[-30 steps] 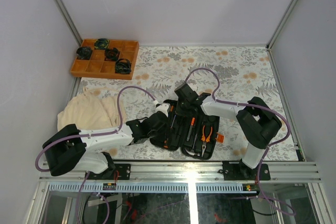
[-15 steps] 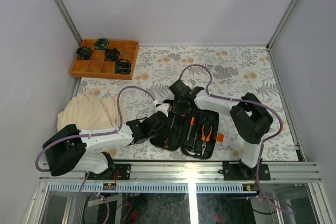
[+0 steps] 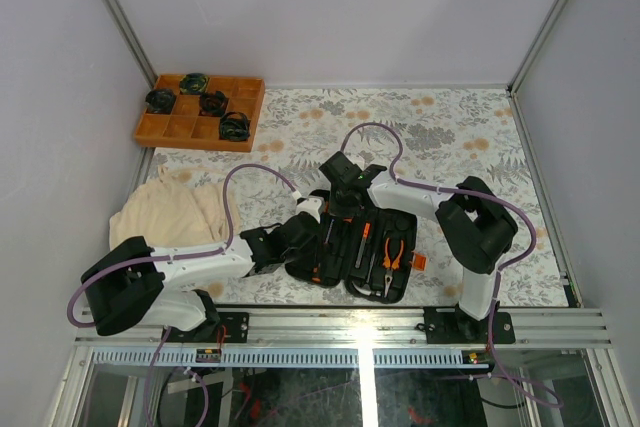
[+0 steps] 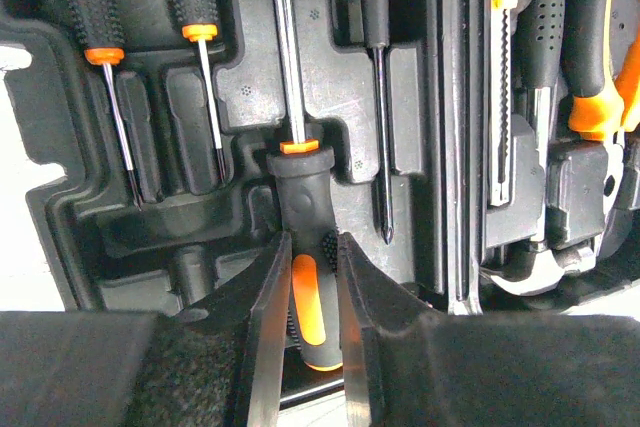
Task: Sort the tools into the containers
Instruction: Adjust the screwdriver in the storage box.
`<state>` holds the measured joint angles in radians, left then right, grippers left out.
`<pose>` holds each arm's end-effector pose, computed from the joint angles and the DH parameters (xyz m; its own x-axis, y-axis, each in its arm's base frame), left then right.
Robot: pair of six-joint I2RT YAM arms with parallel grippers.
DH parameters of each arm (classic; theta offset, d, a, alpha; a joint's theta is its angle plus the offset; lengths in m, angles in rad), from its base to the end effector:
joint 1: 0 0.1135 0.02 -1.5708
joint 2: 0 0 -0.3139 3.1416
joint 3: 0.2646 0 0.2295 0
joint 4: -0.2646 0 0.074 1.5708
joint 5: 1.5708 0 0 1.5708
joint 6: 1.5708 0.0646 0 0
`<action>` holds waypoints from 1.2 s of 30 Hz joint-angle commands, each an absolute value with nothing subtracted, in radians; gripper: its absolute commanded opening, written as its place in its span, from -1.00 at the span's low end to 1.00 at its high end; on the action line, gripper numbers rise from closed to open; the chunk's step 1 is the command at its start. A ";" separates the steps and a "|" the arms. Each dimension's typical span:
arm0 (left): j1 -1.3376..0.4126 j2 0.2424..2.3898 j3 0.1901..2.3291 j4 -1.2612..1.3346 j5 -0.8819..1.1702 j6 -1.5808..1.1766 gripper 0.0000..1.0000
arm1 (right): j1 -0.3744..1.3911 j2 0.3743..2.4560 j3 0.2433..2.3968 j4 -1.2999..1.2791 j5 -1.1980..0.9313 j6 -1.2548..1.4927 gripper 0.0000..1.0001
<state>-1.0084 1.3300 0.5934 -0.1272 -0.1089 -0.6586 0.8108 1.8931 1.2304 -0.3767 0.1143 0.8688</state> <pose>0.1336 -0.1987 0.2089 -0.8123 0.1477 -0.5643 0.3872 0.8601 -0.3322 0.2816 0.2856 0.2031 -0.9030 0.1511 -0.4023 0.0142 0.9461 0.3234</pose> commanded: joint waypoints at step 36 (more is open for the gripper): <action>-1.030 1.357 0.605 -0.263 -0.007 -0.621 -1.00 | 0.848 2.025 1.076 -0.435 0.239 0.924 -1.00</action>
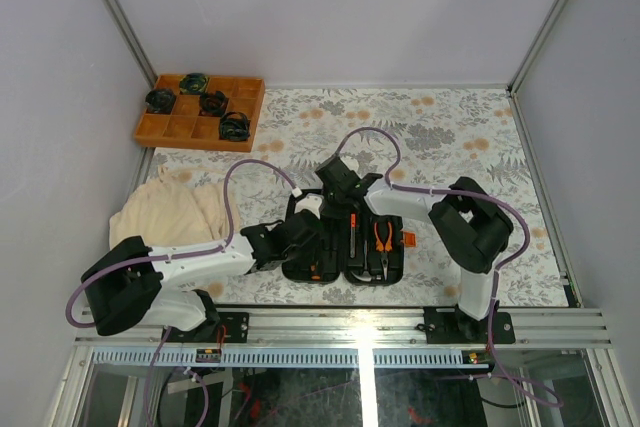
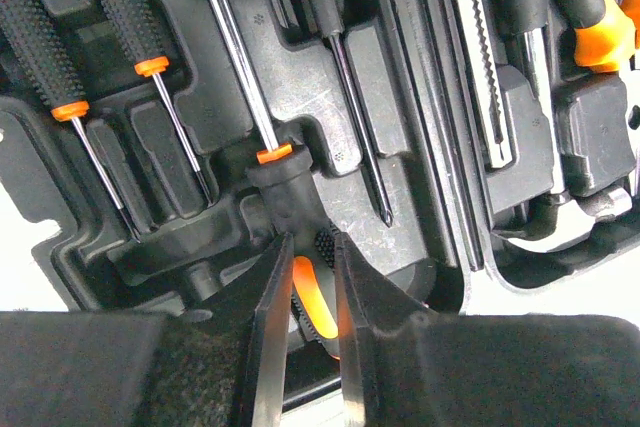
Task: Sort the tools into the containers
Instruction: Adjust the screwdriver in the storage box.
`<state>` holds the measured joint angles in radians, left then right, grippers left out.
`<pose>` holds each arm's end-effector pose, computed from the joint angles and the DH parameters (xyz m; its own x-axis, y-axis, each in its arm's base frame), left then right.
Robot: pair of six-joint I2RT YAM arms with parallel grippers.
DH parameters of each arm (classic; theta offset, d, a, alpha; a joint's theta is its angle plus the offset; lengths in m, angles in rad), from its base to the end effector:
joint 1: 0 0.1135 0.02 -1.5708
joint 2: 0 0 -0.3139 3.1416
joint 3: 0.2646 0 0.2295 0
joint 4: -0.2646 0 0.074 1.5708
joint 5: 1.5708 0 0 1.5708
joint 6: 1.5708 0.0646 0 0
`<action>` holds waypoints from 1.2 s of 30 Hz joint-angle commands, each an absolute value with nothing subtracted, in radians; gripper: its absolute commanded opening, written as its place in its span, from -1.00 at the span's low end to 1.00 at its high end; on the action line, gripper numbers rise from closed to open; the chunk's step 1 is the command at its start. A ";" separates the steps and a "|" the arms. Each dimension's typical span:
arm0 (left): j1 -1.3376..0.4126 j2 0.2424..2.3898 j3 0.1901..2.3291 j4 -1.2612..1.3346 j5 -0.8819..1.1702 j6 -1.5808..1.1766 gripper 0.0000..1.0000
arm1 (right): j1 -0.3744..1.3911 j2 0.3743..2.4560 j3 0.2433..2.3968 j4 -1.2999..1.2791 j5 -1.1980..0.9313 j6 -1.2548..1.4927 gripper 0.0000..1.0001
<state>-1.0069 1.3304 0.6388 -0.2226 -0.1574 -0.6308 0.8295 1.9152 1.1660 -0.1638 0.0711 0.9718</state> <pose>0.1359 -0.1960 0.2142 -0.8040 0.1816 -0.5662 0.3831 0.8864 -0.2598 0.2827 0.3020 0.1925 -0.8847 0.2537 -0.3911 0.0431 0.8799 0.4732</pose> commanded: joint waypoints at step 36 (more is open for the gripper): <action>-1.210 1.603 0.764 -0.060 0.028 -0.758 -1.00 | 0.637 1.446 0.893 -0.556 0.138 0.772 -0.58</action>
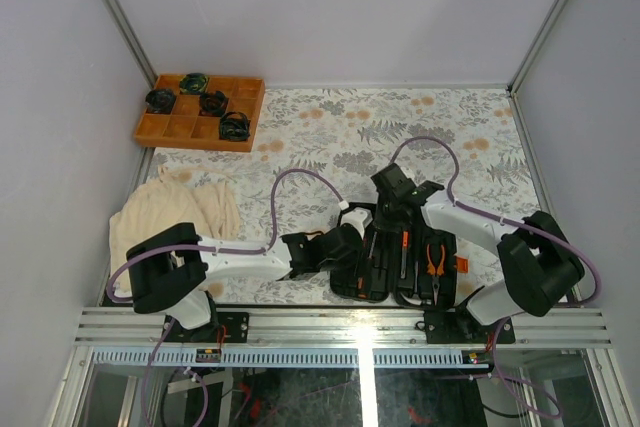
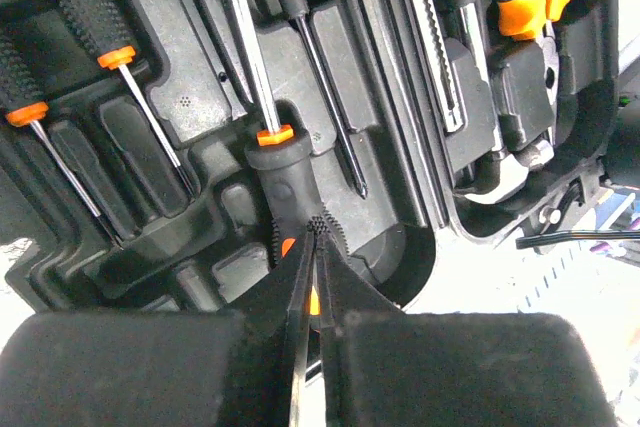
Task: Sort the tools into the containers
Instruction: Adjust the screwdriver in the storage box.
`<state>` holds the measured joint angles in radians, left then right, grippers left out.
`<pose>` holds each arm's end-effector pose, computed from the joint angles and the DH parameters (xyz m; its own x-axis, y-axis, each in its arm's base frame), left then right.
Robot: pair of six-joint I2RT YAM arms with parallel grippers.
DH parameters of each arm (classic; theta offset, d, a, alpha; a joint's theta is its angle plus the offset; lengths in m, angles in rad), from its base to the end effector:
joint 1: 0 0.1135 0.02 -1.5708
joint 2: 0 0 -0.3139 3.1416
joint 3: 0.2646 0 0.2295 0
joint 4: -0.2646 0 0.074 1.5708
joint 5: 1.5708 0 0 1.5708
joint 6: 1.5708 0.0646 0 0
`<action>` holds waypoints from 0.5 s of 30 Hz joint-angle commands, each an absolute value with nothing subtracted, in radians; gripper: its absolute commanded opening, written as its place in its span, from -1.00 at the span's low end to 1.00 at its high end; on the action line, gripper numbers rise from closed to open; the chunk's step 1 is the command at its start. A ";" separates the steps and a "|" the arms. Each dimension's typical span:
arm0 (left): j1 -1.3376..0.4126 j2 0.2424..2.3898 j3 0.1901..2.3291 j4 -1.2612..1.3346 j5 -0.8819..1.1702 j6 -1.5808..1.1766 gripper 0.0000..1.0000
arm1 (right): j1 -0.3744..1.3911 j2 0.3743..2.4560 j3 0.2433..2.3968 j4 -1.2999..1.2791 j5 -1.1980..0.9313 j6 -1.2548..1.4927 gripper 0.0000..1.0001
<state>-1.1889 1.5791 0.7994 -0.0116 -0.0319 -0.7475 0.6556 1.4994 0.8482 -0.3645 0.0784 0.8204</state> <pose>0.1211 -0.2959 0.2158 -0.8192 0.2167 -0.5309 0.4939 0.7371 -0.4612 0.2275 0.1686 0.2224 -0.8800 0.2431 -0.4081 0.1006 0.9350 0.3401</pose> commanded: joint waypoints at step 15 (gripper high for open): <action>-1.209 1.582 0.731 -0.035 0.014 -0.767 -1.00 | 0.637 1.216 0.912 -0.588 0.221 0.763 0.20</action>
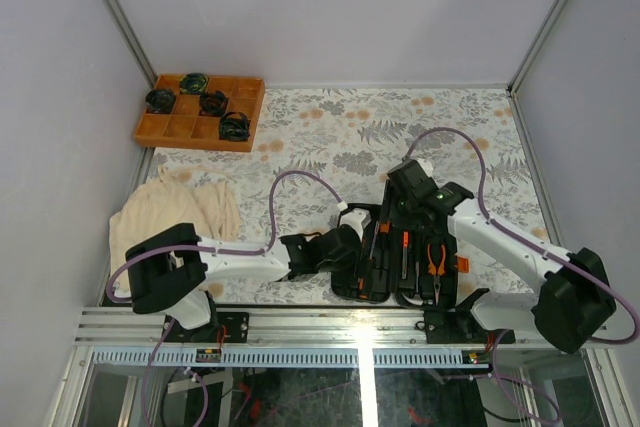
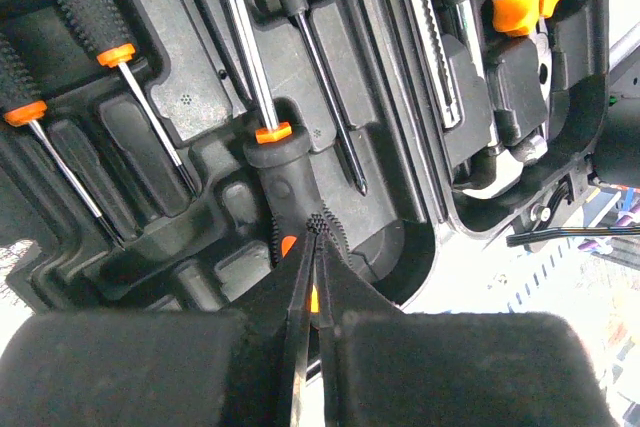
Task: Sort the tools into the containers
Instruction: Adjust the screwdriver in the storage box.
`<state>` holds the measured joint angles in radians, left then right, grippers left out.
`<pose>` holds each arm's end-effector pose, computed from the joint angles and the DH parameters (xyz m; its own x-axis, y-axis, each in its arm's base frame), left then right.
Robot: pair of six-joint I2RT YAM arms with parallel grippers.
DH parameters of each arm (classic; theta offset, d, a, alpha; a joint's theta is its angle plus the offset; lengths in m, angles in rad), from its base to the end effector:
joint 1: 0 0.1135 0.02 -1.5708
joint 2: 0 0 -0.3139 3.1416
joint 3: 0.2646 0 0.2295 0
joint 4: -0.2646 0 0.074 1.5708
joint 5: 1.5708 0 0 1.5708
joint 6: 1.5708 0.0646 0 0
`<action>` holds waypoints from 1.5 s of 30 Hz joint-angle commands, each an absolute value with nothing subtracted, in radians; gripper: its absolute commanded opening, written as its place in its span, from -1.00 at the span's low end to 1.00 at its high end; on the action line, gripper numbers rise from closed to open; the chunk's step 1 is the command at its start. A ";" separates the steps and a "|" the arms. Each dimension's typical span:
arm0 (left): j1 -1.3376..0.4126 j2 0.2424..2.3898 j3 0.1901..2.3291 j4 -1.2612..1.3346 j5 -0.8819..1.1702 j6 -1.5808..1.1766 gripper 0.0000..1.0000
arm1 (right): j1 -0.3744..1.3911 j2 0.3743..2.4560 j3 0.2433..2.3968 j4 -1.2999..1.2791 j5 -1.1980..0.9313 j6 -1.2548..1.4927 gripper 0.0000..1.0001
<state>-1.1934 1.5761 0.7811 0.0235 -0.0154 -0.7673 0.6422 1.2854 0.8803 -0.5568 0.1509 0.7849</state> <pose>0.1185 -0.2962 0.2147 -0.8274 0.2036 -0.5234 0.4878 0.7225 -0.4899 0.1962 0.1346 0.2695 -0.8345 0.2483 -0.4918 0.0940 0.9438 0.3170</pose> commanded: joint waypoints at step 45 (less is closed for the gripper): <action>-1.209 1.553 0.654 0.046 0.009 -0.799 -1.00 | 0.638 1.484 0.902 -0.375 -0.033 0.759 -0.99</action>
